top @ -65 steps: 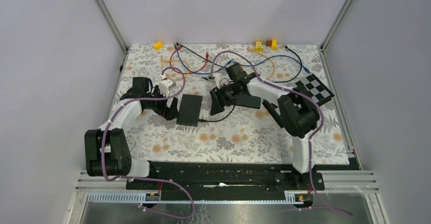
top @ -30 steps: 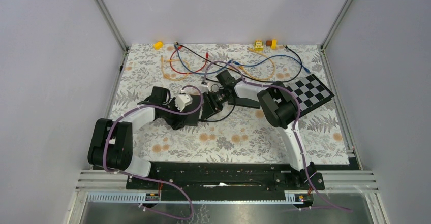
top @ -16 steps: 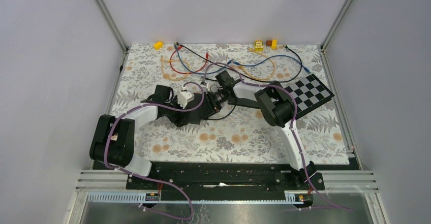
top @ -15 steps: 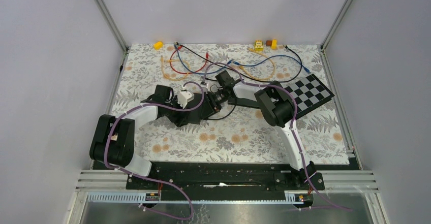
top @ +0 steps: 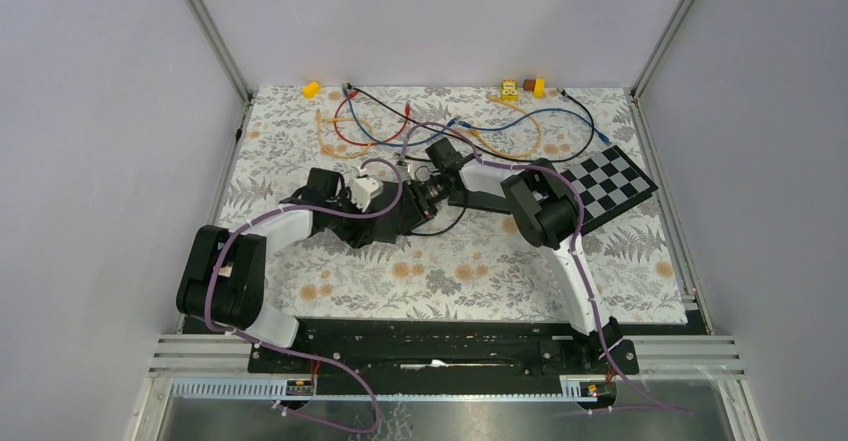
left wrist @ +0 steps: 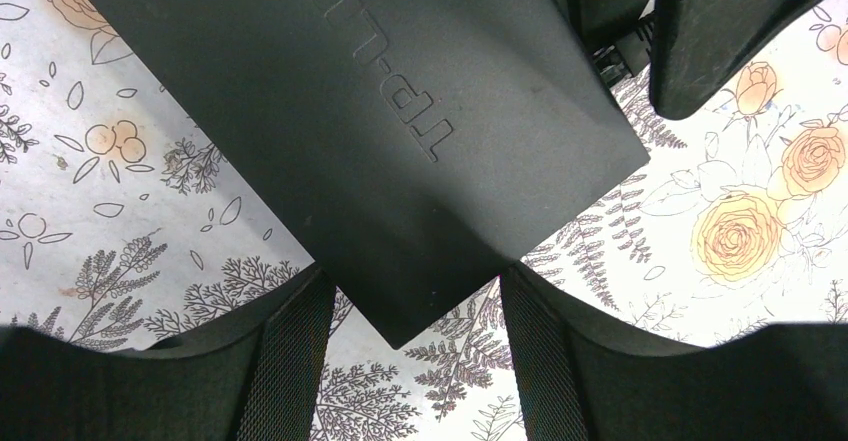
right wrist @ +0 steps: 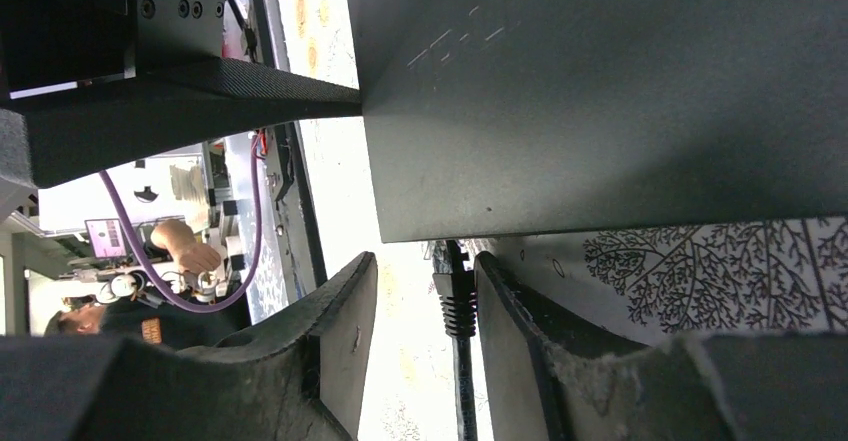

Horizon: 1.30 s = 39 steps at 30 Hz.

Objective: Pull the plug from the switch port
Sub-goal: Pull the connector from the switch port.

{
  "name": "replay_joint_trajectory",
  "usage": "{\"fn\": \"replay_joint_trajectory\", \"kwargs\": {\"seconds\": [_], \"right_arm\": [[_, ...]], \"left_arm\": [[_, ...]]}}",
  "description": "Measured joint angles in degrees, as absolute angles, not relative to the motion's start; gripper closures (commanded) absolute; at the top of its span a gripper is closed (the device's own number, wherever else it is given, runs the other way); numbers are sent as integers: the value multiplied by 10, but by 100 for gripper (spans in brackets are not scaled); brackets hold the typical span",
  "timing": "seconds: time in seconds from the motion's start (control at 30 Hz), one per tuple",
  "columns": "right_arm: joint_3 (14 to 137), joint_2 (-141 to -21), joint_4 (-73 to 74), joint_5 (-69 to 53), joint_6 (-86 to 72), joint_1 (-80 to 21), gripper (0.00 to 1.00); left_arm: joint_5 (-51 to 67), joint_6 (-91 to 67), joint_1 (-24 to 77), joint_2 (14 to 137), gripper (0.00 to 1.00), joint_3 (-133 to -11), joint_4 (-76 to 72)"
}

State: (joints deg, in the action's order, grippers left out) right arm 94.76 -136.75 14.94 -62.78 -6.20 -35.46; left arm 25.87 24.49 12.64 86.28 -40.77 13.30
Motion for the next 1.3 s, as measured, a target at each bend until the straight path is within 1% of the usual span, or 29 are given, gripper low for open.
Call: {"fn": "replay_joint_trajectory", "kwargs": {"seconds": [0.3, 0.73, 1.0, 1.3], "right_arm": [[967, -1386, 161, -653, -62, -347, 54], [967, -1389, 161, -655, -57, -339, 61], [967, -1393, 161, -652, -57, -335, 69], [968, -1398, 161, -649, -76, -332, 75]], "left_arm": [[255, 230, 133, 862, 38, -405, 122], [257, 225, 138, 862, 38, -401, 112], [257, 225, 140, 862, 38, -400, 109], [257, 225, 141, 860, 38, -397, 106]]}}
